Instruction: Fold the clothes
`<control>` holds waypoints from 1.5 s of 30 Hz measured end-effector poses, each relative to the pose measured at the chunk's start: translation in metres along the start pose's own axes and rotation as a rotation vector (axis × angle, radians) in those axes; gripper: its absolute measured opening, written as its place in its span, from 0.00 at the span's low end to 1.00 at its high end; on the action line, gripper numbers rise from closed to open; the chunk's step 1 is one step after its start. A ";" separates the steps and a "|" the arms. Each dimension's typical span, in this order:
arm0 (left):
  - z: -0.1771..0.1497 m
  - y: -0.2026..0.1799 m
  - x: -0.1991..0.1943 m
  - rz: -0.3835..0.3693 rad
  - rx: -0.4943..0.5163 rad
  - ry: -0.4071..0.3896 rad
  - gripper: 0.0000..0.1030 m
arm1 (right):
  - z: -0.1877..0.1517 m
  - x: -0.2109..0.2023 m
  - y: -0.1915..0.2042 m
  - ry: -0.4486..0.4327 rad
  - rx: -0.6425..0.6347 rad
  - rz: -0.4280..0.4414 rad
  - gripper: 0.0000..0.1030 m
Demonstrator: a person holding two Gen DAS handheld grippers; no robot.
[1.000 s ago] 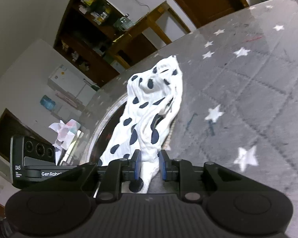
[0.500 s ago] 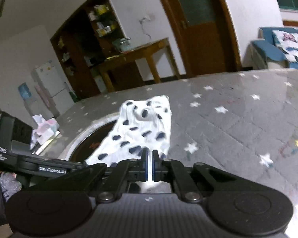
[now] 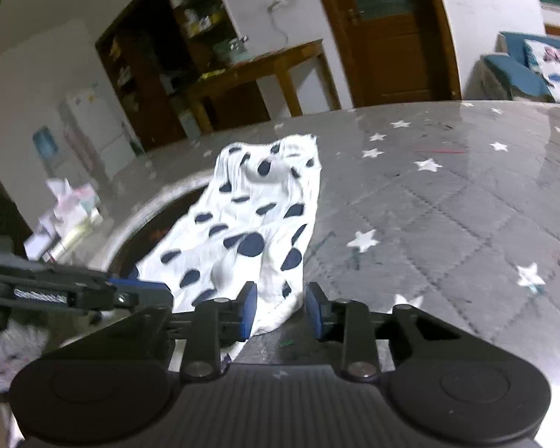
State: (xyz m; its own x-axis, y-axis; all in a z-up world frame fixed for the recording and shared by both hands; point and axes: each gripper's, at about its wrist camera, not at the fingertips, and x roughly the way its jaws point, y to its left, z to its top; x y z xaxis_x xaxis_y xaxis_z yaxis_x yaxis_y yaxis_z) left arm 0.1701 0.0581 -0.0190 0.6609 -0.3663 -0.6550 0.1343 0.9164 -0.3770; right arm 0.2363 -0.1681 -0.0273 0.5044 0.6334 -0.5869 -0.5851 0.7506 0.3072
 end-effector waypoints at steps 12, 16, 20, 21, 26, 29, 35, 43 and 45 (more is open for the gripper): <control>-0.003 0.015 -0.009 0.163 0.077 -0.021 0.15 | -0.006 -0.016 0.017 0.019 -0.107 -0.129 0.06; -0.001 0.021 -0.015 0.214 0.086 -0.033 0.15 | -0.007 -0.023 0.020 -0.005 -0.127 -0.186 0.10; 0.006 0.013 -0.018 0.195 0.110 -0.053 0.16 | -0.001 -0.033 0.033 -0.059 -0.164 -0.184 0.15; 0.008 0.010 -0.019 0.185 0.119 -0.059 0.16 | 0.001 -0.034 0.036 -0.068 -0.175 -0.167 0.18; 0.016 -0.001 0.004 0.147 0.146 -0.016 0.21 | 0.000 -0.021 0.053 -0.045 -0.232 -0.089 0.48; 0.021 0.006 0.018 0.173 0.142 -0.001 0.21 | -0.005 -0.009 0.055 -0.021 -0.244 -0.093 0.51; 0.037 0.029 0.020 0.241 0.127 -0.011 0.21 | -0.017 -0.005 0.051 -0.013 -0.255 -0.085 0.64; 0.078 0.022 0.028 0.253 0.189 -0.060 0.27 | -0.021 0.002 0.063 0.038 -0.330 -0.037 1.00; 0.091 0.018 0.040 0.249 0.224 -0.061 0.27 | -0.022 0.003 0.063 0.043 -0.328 -0.030 1.00</control>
State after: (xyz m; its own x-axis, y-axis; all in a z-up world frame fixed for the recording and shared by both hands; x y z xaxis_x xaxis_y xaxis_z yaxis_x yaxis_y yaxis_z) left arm 0.2657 0.0743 0.0078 0.7362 -0.1228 -0.6656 0.1175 0.9917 -0.0531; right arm 0.1872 -0.1232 -0.0261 0.5013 0.5981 -0.6253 -0.7473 0.6635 0.0356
